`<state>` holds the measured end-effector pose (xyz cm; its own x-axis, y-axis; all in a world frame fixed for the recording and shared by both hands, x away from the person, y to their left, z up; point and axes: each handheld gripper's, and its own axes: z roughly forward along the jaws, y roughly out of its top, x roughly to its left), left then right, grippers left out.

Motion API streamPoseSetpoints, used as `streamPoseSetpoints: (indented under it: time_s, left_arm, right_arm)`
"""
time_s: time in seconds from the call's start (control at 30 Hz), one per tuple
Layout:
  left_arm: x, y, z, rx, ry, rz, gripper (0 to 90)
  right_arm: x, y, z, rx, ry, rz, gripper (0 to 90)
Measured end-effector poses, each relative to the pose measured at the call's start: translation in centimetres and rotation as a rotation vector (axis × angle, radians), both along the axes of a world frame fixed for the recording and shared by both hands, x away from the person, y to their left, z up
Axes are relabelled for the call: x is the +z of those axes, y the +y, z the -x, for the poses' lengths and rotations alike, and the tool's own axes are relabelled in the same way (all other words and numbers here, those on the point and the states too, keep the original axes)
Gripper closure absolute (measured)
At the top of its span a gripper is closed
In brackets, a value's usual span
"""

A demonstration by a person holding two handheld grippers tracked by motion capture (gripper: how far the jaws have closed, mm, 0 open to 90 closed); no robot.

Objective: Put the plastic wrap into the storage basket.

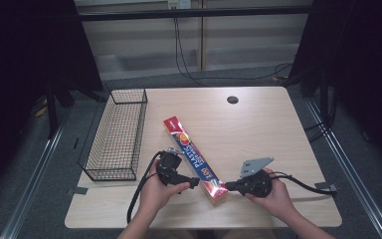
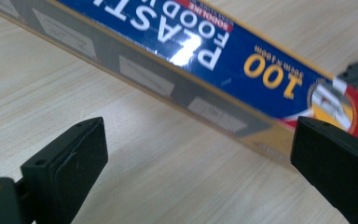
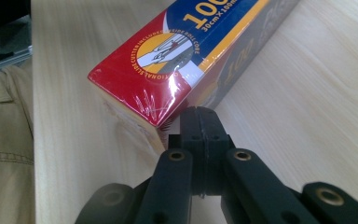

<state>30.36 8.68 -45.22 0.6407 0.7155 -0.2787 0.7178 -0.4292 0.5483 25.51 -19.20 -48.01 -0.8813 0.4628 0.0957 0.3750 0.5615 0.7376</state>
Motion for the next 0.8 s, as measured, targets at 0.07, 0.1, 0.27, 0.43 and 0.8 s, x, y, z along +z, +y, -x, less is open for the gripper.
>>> streamPoseSetpoints:
  time_s: [0.07, 0.1, 0.27, 0.43, 0.8]
  left_arm:
    - [0.1, -0.1, -0.1, 0.009, 0.000, -0.005, 3.7]
    - [0.2, -0.2, -0.3, 0.013, 0.000, -0.011, 3.5]
    - [0.1, -0.6, -1.2, 0.064, 0.041, -0.037, 2.7]
    - [-0.3, -1.2, -2.3, 0.125, 0.074, -0.051, 0.0]
    - [-0.6, -3.0, -3.8, 0.194, 0.107, -0.078, 0.0]
  right_arm:
    - [0.0, 0.3, 0.1, 0.001, 0.000, 0.002, 90.0]
    - [0.0, 0.6, 0.2, 0.009, 0.002, -0.003, 90.0]
    - [-0.1, 1.6, 0.5, 0.029, -0.001, -0.004, 90.0]
    - [0.2, 2.9, 0.6, 0.055, -0.011, -0.022, 90.0]
    - [0.4, 2.9, 0.5, 0.045, -0.021, -0.034, 90.0]
